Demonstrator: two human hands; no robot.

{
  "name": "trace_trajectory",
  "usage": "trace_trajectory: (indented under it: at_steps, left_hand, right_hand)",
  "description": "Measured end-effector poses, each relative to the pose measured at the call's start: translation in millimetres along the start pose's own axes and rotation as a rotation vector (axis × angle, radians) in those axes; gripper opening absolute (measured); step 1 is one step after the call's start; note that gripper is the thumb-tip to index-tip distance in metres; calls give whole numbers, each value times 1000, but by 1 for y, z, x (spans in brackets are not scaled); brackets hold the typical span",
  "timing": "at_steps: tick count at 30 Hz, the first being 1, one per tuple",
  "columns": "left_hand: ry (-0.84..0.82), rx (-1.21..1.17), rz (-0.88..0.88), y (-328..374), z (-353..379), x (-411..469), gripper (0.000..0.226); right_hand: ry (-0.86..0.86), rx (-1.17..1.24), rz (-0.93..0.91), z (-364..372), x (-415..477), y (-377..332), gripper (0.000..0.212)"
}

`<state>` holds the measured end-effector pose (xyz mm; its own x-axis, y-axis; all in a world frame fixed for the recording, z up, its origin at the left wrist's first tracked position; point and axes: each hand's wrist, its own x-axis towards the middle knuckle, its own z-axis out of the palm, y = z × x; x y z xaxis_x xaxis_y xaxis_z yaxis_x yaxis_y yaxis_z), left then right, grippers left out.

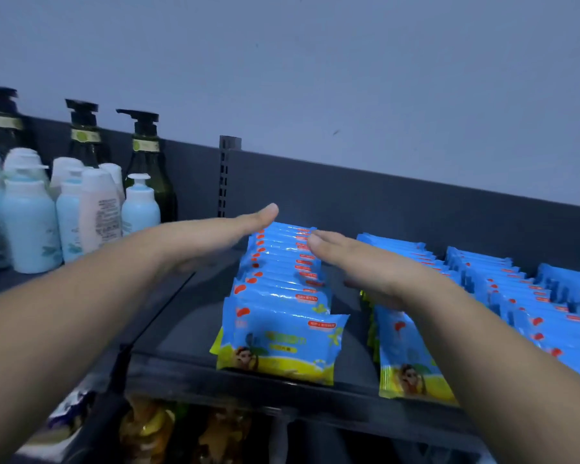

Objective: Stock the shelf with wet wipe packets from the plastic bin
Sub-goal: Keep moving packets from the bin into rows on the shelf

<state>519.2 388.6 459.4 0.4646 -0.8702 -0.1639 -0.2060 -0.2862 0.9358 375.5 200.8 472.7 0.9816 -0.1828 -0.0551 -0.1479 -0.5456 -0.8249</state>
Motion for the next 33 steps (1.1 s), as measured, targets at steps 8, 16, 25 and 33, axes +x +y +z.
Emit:
trace_trajectory:
  at_steps: [8, 16, 25, 33]
  left_hand:
    - [57, 474, -162, 0, 38, -31, 138]
    - [558, 351, -139, -17, 69, -27, 69]
    - [339, 269, -235, -22, 54, -35, 61]
    - [427, 16, -62, -22, 40, -1, 80]
  right_hand:
    - [-156, -572, -78, 18, -39, 1, 103]
    - [113, -472, -93, 32, -24, 23, 104]
    - [-41, -212, 3, 46, -30, 32, 91]
    - [159, 0, -71, 49, -8, 20, 39]
